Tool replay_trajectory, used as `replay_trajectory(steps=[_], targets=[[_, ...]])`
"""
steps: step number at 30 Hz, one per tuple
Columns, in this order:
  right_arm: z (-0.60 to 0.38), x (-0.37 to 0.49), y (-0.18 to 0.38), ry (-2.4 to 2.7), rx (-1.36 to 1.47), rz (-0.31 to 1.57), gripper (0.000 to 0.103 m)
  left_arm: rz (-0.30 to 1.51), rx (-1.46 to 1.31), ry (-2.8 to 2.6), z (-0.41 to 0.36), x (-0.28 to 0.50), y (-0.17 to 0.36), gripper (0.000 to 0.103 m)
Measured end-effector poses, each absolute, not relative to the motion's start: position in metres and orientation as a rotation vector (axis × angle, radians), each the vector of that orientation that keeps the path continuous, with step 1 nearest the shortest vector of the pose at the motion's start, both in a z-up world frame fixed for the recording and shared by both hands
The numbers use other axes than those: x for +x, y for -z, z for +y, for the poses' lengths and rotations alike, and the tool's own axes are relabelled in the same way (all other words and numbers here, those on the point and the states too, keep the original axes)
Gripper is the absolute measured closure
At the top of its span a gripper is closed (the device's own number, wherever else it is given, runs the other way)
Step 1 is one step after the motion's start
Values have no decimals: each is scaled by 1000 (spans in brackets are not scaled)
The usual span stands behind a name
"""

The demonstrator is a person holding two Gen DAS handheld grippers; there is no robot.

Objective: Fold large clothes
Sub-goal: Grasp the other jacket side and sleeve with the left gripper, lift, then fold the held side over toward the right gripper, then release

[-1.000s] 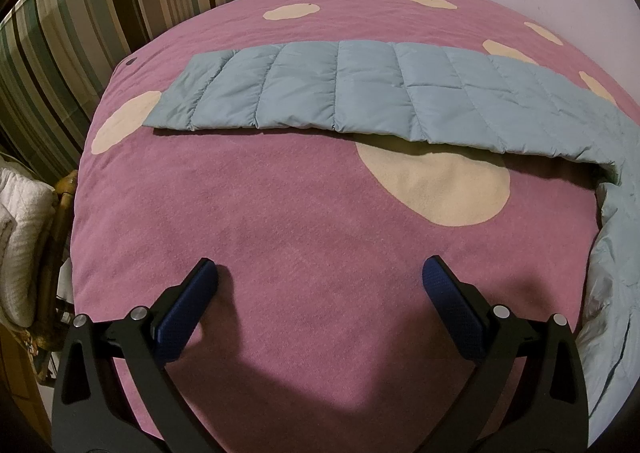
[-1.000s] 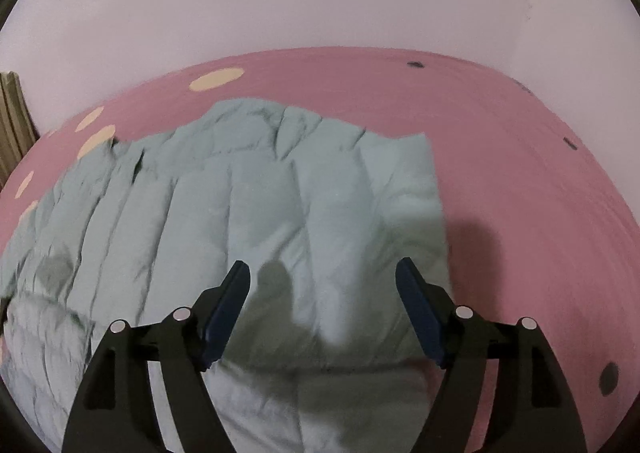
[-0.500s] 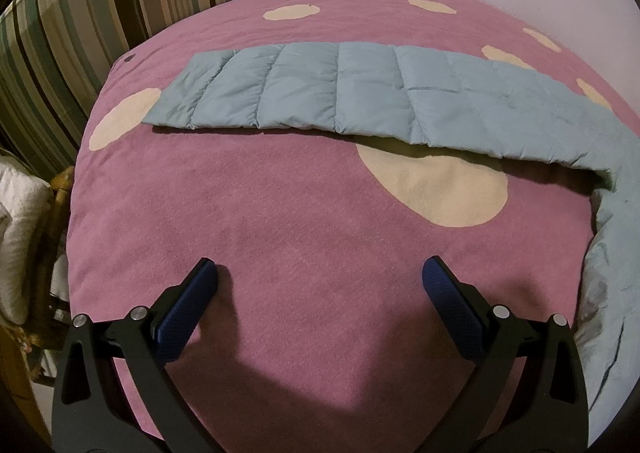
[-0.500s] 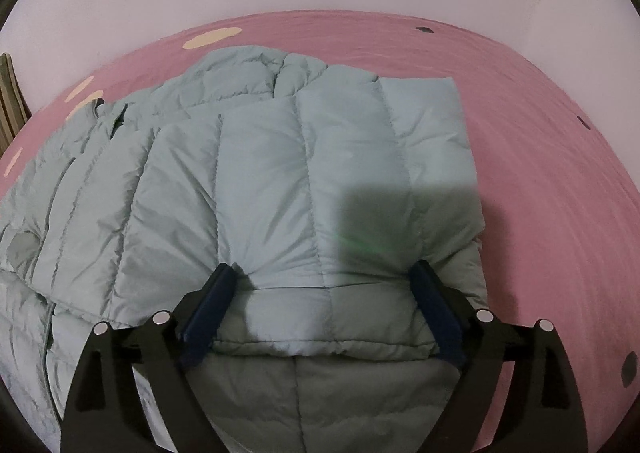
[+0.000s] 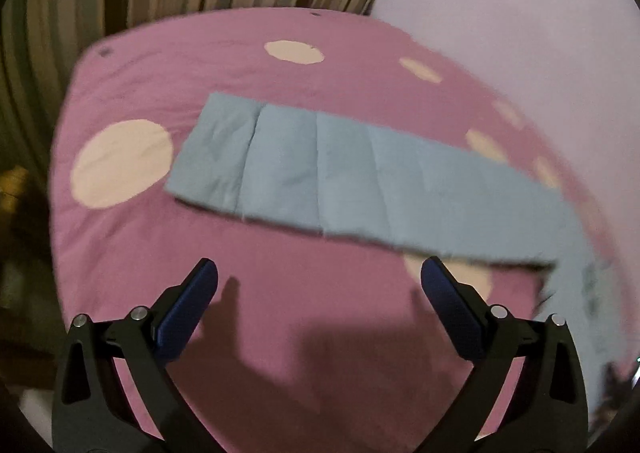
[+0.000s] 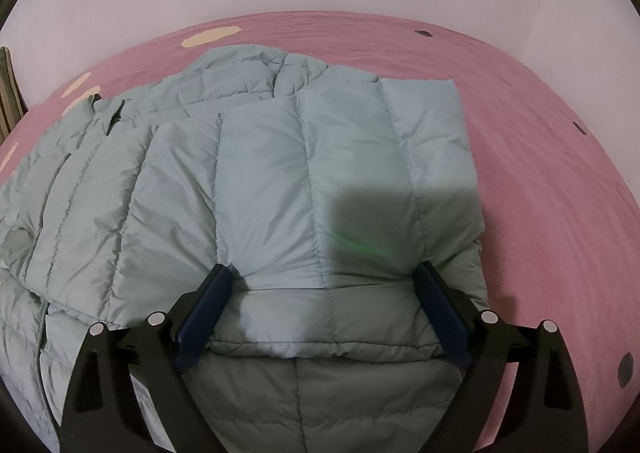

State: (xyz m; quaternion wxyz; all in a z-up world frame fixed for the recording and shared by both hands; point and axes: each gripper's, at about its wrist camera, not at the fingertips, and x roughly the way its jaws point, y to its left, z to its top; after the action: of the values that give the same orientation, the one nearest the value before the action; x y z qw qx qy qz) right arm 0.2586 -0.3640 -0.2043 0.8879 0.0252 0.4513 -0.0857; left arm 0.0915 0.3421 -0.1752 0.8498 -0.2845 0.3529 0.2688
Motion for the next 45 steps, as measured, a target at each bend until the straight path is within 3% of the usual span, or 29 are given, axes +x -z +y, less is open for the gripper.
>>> replay_trajectory(steps=[4, 12, 13, 14, 17, 20, 22, 34, 45], targets=[[-364, 258, 204, 187, 45, 937, 10, 665, -736, -508, 381, 80, 177, 15], [-363, 258, 205, 190, 42, 935, 10, 632, -911, -500, 422, 79, 202, 16], [-364, 258, 205, 190, 42, 935, 10, 626, -912, -512, 423, 81, 201, 24], [-363, 258, 205, 190, 41, 935, 10, 623, -915, -519, 425, 81, 202, 39], [-364, 259, 205, 189, 41, 935, 10, 631, -927, -520, 427, 88, 207, 72], [-363, 258, 205, 189, 42, 935, 10, 635, -925, -536, 429, 91, 212, 91], [-363, 258, 205, 189, 42, 935, 10, 631, -901, -557, 430, 92, 210, 98], [-362, 257, 205, 191, 43, 934, 10, 598, -570, -486, 363, 156, 142, 99], [-362, 257, 204, 191, 45, 933, 10, 632, -384, -183, 218, 243, 110, 99]])
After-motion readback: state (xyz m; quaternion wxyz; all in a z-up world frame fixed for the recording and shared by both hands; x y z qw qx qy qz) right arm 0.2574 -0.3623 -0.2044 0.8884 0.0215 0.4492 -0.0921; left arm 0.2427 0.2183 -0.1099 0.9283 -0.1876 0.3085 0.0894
